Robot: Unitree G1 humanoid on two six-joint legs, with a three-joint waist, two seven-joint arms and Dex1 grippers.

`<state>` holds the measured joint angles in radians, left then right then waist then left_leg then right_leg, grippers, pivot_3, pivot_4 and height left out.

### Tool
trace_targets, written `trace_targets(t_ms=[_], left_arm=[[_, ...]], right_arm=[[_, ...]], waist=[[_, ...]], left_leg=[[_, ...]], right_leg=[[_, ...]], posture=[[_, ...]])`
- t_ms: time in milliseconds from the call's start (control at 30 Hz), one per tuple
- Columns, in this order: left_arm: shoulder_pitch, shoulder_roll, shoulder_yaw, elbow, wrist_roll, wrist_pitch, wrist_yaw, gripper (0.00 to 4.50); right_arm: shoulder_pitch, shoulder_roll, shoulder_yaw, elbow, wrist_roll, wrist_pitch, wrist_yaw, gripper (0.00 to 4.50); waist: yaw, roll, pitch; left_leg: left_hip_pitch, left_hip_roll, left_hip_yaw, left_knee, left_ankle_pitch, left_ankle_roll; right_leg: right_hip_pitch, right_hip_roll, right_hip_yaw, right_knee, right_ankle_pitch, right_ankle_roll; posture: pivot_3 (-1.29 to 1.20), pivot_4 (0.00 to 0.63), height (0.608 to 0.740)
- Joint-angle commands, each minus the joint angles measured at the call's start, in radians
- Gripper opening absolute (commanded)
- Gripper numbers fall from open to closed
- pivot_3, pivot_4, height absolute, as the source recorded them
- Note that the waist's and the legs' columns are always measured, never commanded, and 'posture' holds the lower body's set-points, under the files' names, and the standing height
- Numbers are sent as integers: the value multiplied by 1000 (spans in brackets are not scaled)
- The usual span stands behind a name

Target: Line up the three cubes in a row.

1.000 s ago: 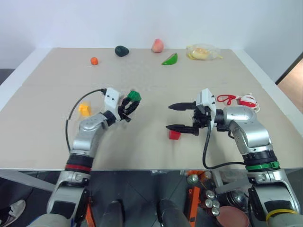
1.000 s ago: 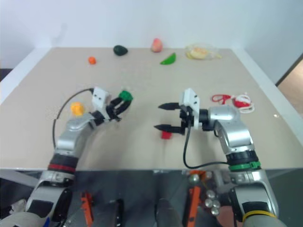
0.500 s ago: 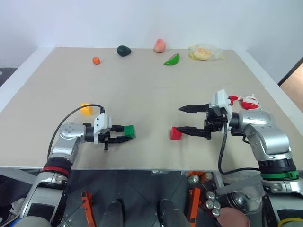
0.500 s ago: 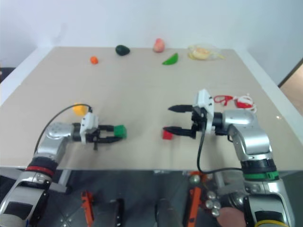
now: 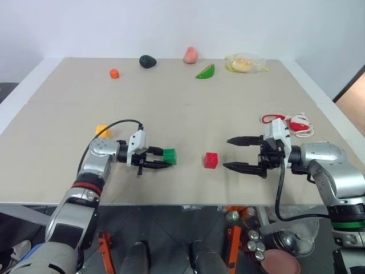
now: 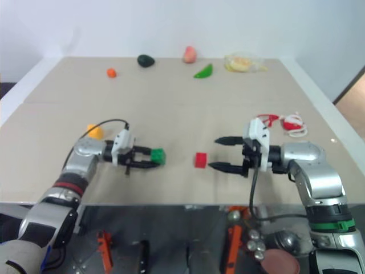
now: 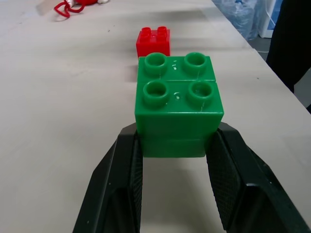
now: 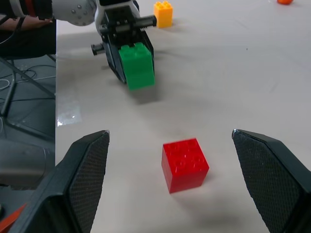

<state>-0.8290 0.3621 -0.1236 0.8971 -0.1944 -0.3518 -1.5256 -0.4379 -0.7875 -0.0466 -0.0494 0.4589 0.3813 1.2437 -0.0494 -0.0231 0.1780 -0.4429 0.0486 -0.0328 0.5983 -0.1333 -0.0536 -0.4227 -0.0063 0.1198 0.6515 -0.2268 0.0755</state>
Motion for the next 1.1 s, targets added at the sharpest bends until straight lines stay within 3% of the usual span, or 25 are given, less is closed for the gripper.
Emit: trace_targets(t_ms=[33,400,1100], left_arm=[[-39,-7,-16,69,53,-72,11,1285],[-115,-52,-26,231,156,-164,112,1285],[-178,-139,21,299,168,-112,146,1285]], right_arm=[[3,2,-24,-44,23,-3,-13,4179],[14,4,-25,-63,31,5,-35,4179],[11,7,-23,-66,32,6,-45,4179]], waist=[[0,0,0],[1,0,0],[0,0,0]], left_leg=[[0,0,0,0,0,0],[-1,0,0,2,0,0],[-1,-1,-1,1,0,1]], right_leg=[[0,0,0,0,0,0],[1,0,0,0,1,1],[1,0,0,0,0,1]], posture=[[0,150,740],[0,150,740],[0,150,740]])
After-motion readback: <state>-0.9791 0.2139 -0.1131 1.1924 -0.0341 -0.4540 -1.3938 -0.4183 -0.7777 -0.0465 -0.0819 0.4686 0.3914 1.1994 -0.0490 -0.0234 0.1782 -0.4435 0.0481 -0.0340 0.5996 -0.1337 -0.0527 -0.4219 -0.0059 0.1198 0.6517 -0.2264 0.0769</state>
